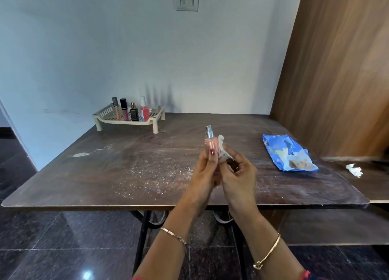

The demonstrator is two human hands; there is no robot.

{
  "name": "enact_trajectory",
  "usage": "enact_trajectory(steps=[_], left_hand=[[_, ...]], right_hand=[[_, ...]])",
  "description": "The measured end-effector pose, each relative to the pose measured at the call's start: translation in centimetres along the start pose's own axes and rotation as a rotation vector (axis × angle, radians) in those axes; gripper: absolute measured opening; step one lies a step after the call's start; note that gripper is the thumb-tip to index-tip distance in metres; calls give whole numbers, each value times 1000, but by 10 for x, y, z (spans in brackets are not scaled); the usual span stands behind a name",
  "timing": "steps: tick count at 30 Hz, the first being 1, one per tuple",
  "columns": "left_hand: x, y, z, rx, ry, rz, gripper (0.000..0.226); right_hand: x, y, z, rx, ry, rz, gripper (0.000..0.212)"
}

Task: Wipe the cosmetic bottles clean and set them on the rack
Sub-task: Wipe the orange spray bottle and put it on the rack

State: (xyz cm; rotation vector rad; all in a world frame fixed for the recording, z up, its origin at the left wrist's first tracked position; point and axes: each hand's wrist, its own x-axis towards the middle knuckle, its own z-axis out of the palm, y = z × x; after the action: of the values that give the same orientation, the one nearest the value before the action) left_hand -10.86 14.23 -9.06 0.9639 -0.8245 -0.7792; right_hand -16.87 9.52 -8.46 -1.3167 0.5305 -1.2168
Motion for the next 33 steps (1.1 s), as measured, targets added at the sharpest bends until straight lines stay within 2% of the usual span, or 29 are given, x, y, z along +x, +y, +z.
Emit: enact_trajectory(steps=[3,7,10,14,17,20,23,25,27,30,33], left_hand=[[-3,-2,-4,4,-38,-1,36],[2,0,-5,201,-47,44,32],[4,-1,-6,372,5,92,33],[6,-5,-6,495,84,154,32],[5,-9,-2,624,155,185,28],[6,-12,-1,660,241,170,24],[2,-12,-2,552,247,139,27],[-2,-9,-3,525,236,167,21],[-4,-8,-4,550,219,188,31],[-1,-9,-3,514,225,162,35],[2,-7,-2,418,212,100,27]], right_hand=[[6,5,-3,-129,-6,-106,33],[18,-3,-6,-247,25,-259,43],[18,-8,-9,-427,28,-506,43],[11,0,-14,-843,-29,-850,29],[10,-8,-7,-1159,-18,-940,27],[6,-19,8,-1321,-1,-915,13],[1,-16,12,-1237,8,-866,13],[1,-7,3,-999,-25,-857,28],[3,0,-5,-740,-29,-793,32],[5,-3,-9,-488,32,-627,36],[11,-9,-8,-313,11,-412,41]])
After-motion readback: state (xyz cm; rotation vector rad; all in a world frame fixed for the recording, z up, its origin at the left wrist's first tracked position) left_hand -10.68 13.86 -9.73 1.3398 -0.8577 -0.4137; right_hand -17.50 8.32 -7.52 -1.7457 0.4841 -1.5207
